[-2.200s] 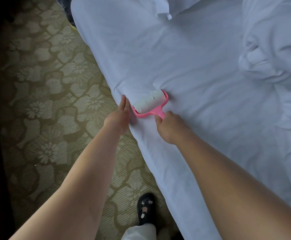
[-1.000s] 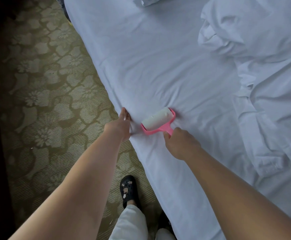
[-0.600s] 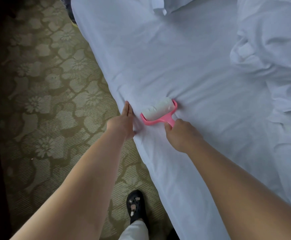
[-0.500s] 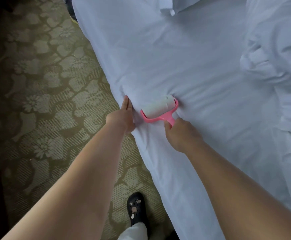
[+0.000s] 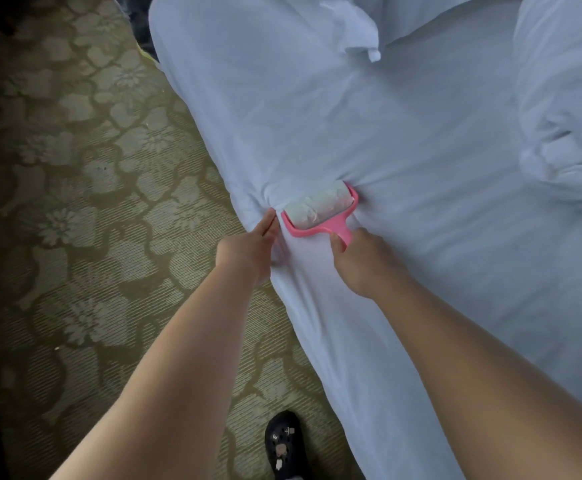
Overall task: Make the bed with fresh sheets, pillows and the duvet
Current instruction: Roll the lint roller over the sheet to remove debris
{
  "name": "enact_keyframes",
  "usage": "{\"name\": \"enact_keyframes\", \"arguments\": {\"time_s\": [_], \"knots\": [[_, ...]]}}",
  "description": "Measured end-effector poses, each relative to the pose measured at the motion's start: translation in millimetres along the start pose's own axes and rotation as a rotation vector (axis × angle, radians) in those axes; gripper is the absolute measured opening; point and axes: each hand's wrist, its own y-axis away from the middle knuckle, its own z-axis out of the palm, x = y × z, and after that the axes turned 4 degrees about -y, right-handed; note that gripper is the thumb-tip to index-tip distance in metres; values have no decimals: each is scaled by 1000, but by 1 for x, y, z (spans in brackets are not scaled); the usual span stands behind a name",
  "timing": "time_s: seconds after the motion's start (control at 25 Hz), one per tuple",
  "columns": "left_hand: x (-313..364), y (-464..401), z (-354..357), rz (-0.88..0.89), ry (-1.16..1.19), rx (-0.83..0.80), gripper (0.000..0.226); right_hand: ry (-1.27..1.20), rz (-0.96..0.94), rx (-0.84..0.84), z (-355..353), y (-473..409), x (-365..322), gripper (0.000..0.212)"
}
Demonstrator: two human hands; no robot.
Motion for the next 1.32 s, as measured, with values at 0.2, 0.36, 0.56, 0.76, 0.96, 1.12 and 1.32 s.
{"name": "enact_keyframes", "arguments": {"time_s": [0.2,0.36,0.56,0.76,0.96,1.12,1.32], "knots": [[2,-1,4,-30,98,15,87,-15,-3,-12,2,9,2,49],[9,11,10,-46,277,19,87,-62,5,-14,5,30,23,49],[51,55,39,-61,248,17,88,-94,-5,-28,14,74,70,48],[102,99,76,-42,258,-30,84,-68,7,-63,16,134,128,47],[137,133,87,-46,196,-65,81,-46,26,-114,9,168,162,49],[147,144,90,-41,125,-70,79,-16,11,-142,2,169,159,52],[154,151,90,-68,199,-71,81,-7,22,-142,2,171,162,51]]}}
